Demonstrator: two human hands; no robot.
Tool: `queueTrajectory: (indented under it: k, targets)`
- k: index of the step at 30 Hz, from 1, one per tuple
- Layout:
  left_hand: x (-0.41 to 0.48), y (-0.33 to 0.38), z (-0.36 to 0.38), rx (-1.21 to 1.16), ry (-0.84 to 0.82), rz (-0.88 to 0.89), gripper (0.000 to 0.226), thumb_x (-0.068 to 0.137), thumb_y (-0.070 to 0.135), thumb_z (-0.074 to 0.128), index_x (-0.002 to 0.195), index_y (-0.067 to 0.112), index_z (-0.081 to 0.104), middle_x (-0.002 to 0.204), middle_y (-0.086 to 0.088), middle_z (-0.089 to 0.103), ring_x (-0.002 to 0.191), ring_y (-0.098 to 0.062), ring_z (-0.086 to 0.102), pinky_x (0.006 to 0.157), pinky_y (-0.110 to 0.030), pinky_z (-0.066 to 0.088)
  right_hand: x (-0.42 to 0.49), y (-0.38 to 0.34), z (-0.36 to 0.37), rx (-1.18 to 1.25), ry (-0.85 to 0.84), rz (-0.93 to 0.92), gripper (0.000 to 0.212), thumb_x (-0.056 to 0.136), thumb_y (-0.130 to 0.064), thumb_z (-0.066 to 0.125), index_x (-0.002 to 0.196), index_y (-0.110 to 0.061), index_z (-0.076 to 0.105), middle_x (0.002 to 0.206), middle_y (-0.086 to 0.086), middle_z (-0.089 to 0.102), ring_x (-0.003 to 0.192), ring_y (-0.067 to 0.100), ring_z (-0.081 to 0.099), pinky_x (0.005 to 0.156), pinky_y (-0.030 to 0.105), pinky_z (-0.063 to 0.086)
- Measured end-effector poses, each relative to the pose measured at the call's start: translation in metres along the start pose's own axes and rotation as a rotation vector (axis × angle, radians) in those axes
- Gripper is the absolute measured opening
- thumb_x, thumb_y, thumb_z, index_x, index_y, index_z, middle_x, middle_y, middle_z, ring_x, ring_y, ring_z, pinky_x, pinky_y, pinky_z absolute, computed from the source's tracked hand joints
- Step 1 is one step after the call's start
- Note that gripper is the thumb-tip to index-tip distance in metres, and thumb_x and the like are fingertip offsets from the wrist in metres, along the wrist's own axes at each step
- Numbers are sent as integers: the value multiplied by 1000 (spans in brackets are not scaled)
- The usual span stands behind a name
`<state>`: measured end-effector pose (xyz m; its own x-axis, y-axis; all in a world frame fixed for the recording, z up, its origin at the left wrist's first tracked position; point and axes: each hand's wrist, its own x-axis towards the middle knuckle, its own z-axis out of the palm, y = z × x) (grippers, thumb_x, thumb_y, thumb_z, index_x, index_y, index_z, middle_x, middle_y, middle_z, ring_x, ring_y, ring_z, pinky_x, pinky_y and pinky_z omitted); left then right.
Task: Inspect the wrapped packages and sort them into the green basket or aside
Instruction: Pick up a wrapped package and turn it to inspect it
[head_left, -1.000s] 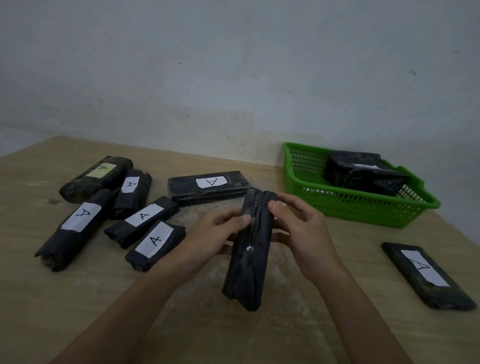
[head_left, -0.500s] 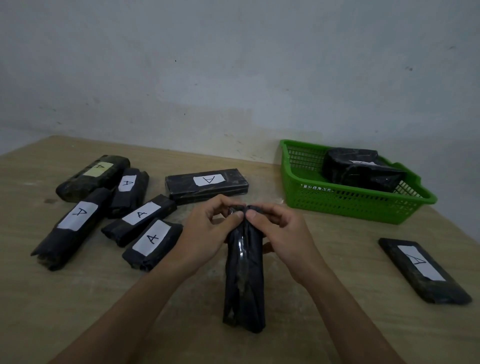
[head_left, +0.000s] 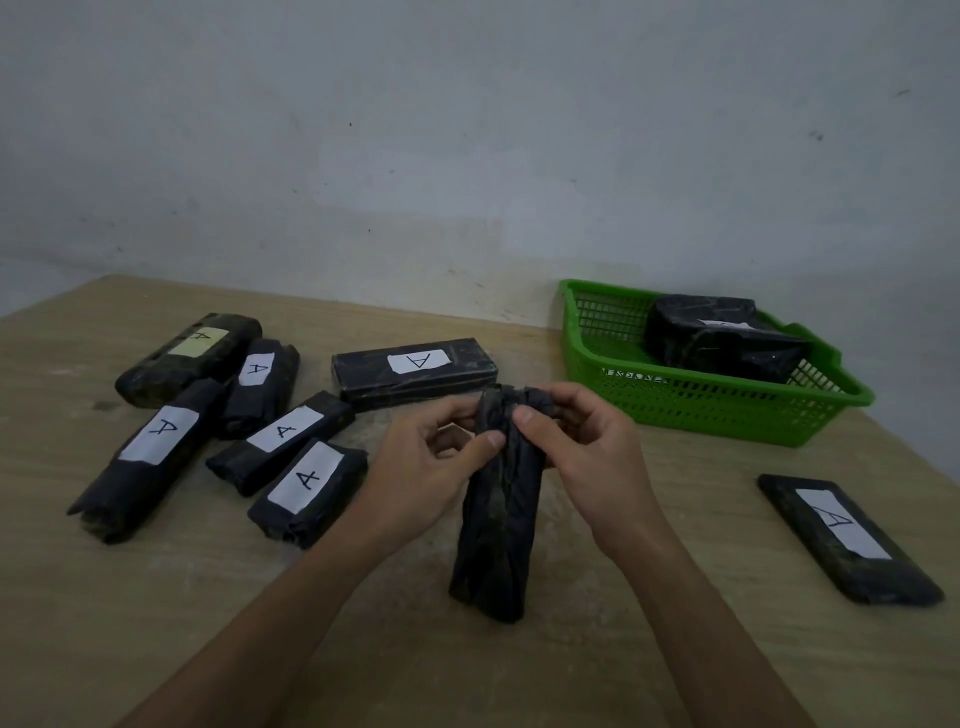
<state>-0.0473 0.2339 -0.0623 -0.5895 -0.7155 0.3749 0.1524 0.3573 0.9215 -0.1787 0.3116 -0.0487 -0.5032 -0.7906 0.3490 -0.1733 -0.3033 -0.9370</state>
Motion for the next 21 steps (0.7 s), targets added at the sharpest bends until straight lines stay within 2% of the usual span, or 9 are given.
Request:
queueTrajectory:
  k: [2,6,7,10,12,14,16,19,21]
  targets:
    - [0,1,-2,-38,-18,2,24,82,11,66,101,26,65,100,4,71,95,-22,66,85,-34,56,2,-4,-4,1,-44,-18,19,82,-3,67,98,-14,68,86,2,71,77,13,62,61,19,52]
    - [2,10,-6,-40,-186,-24,22,84,30,52,105,30,59,97,13,68,89,4,63,73,-11,50,10,-7,-20,188,-170,-26,28,80,-5,68,106,-12,63,94,-2,73,88,12,66,72,25,55]
    - [3,12,-6,-45,-241,-43,23,85,33,49,106,30,59,99,10,68,87,4,63,71,-10,49,13,-8,-26,266,-191,-24,33,75,-11,71,108,-12,63,96,-3,73,90,13,66,75,26,55]
    - [13,20,0,-22,-374,-69,24,91,35,46,110,29,59,110,-19,61,86,-11,63,69,-15,52,23,-14,-47,397,-257,-27,43,69,-25,78,109,-15,67,107,5,71,100,18,65,85,32,54]
    - [27,24,7,32,-398,-55,28,87,36,47,112,30,58,105,-18,59,81,-15,65,68,-23,56,29,-18,-63,399,-267,-36,41,70,-25,77,110,-18,68,113,8,69,105,21,63,87,35,54]
    - [44,29,16,152,-358,-33,32,83,38,57,115,37,55,104,-5,60,84,-16,66,72,-31,58,36,-26,-79,341,-211,-51,40,72,-25,75,111,-19,68,117,8,67,109,23,62,88,39,53]
    - [63,37,28,312,-292,35,39,81,36,67,118,37,54,104,6,59,87,-15,63,70,-28,57,46,-37,-99,162,-72,-86,33,76,-20,71,109,-21,68,109,1,71,105,19,64,86,41,54]
    - [95,46,55,439,-209,156,43,78,28,73,117,25,58,104,6,59,88,-12,60,61,-24,53,64,-50,-134,-150,104,-123,29,87,-1,59,104,-24,66,95,-7,73,94,14,67,80,35,58]
    - [122,47,76,567,-184,233,46,75,29,75,117,21,59,104,5,56,91,-12,55,68,-23,46,77,-55,-162,-258,183,-115,29,89,-1,58,100,-26,66,92,-9,73,90,15,68,75,30,59]
